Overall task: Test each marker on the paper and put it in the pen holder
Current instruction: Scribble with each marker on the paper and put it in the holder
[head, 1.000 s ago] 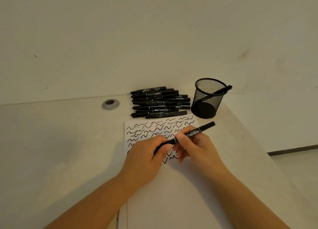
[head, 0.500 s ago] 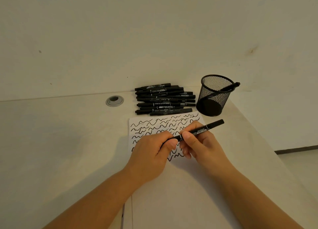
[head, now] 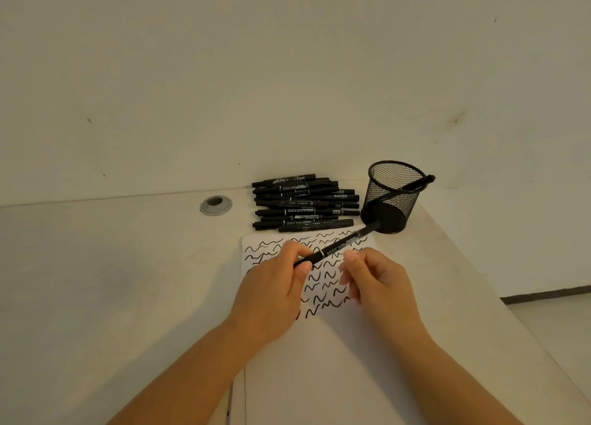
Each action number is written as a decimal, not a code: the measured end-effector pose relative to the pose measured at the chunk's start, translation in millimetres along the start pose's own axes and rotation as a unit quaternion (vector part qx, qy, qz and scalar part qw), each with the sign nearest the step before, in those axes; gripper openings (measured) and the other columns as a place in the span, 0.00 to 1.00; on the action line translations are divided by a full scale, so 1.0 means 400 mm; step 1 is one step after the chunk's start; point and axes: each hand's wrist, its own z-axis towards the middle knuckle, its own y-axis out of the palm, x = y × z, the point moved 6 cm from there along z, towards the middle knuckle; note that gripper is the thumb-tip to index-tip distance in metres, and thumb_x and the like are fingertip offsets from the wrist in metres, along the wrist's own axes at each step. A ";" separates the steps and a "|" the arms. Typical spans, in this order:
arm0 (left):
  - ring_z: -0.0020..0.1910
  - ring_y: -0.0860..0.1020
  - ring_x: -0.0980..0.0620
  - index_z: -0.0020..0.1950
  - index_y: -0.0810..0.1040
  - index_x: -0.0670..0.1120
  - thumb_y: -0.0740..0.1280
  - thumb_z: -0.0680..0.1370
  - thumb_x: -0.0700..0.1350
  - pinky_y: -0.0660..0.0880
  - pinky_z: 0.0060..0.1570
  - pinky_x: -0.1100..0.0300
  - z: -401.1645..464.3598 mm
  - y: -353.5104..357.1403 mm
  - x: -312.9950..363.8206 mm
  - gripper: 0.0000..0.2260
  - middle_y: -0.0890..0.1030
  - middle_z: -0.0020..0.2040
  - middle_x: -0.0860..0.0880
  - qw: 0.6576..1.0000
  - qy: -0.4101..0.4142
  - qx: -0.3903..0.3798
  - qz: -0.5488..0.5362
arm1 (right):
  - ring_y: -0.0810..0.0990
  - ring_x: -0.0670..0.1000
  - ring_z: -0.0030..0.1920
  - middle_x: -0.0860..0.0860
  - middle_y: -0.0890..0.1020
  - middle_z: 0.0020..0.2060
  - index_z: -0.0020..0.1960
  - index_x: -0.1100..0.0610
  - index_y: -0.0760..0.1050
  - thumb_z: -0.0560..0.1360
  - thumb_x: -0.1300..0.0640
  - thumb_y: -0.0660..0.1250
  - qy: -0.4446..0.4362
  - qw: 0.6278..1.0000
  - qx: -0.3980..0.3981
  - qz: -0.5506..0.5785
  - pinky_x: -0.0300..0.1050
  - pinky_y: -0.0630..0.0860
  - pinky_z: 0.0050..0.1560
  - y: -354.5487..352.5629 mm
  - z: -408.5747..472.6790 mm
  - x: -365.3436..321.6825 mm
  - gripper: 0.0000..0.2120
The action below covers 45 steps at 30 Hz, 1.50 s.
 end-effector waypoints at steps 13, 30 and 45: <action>0.33 0.71 0.63 0.54 0.68 0.52 0.53 0.77 0.55 0.62 0.31 0.70 0.054 -0.070 0.105 0.11 0.69 0.34 0.62 0.993 0.096 0.060 0.026 | 0.76 0.48 0.29 0.51 0.79 0.36 0.45 0.59 0.79 0.68 0.60 0.73 -0.389 0.827 -0.058 -0.402 0.36 0.69 0.24 -0.018 0.041 -0.177 0.07; 0.56 0.71 0.52 0.61 0.72 0.53 0.59 0.78 0.51 0.71 0.48 0.58 0.241 0.023 -0.091 0.12 0.75 0.57 0.52 0.971 -0.001 -0.067 0.232 | 0.79 0.49 0.43 0.48 0.79 0.42 0.61 0.50 0.66 0.76 0.59 0.64 -0.117 0.971 0.135 -0.161 0.45 0.76 0.37 -0.235 0.312 -0.128 0.16; 0.56 0.72 0.51 0.60 0.74 0.51 0.60 0.78 0.52 0.70 0.50 0.57 0.254 0.051 -0.136 0.13 0.74 0.57 0.50 0.971 -0.052 -0.060 0.223 | 0.79 0.59 0.41 0.57 0.81 0.41 0.70 0.51 0.58 0.77 0.59 0.61 -0.134 0.918 0.032 -0.371 0.53 0.77 0.40 -0.176 0.304 -0.084 0.24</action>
